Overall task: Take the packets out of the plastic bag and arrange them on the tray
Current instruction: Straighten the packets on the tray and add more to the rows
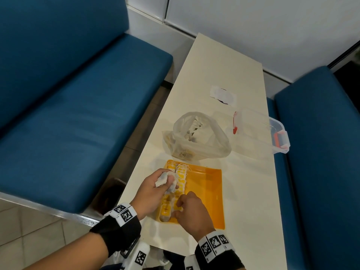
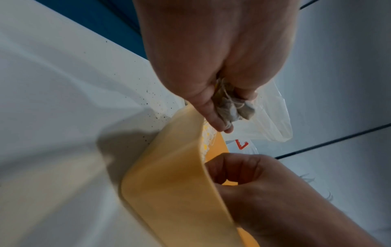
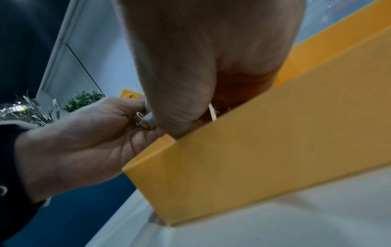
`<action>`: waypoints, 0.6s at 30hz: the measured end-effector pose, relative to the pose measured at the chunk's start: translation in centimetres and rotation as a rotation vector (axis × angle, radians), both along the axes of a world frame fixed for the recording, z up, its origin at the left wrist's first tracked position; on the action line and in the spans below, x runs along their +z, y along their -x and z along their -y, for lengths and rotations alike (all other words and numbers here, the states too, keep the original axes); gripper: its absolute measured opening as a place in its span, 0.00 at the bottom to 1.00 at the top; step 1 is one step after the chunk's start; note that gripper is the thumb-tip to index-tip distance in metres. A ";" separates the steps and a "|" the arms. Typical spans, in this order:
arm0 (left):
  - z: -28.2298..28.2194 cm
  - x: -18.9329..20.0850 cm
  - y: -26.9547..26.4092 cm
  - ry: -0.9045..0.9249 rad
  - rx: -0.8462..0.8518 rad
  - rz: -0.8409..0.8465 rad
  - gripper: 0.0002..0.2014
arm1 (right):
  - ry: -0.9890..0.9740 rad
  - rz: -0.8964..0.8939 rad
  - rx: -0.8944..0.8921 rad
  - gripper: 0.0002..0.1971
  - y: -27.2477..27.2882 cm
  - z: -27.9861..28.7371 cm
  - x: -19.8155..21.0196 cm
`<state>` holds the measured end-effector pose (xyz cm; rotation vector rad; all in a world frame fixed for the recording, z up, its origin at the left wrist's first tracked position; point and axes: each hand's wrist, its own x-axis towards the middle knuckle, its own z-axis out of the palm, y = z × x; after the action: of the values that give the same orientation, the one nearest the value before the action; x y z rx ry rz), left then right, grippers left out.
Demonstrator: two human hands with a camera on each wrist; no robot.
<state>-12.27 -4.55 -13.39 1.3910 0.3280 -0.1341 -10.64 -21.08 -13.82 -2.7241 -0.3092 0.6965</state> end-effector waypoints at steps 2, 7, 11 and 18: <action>-0.2 0.4 -0.3 0.230 0.061 -0.049 0.14 | -0.069 0.056 -0.039 0.11 -0.4 0.2 0.7; -0.8 2.2 -1.2 0.680 0.175 -0.152 0.18 | -0.521 0.111 -0.242 0.17 -1.7 0.1 3.5; -0.9 2.7 -1.5 0.703 0.153 -0.185 0.18 | -0.689 0.188 -0.190 0.19 -1.9 -0.5 5.4; -0.8 3.1 -1.6 0.748 0.096 -0.220 0.19 | -0.676 0.086 -0.191 0.11 -2.9 -1.0 5.8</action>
<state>-10.68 -3.78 -10.28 0.6185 0.4677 -0.2979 -7.71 -20.03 -8.06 -2.1014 -0.2430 0.3366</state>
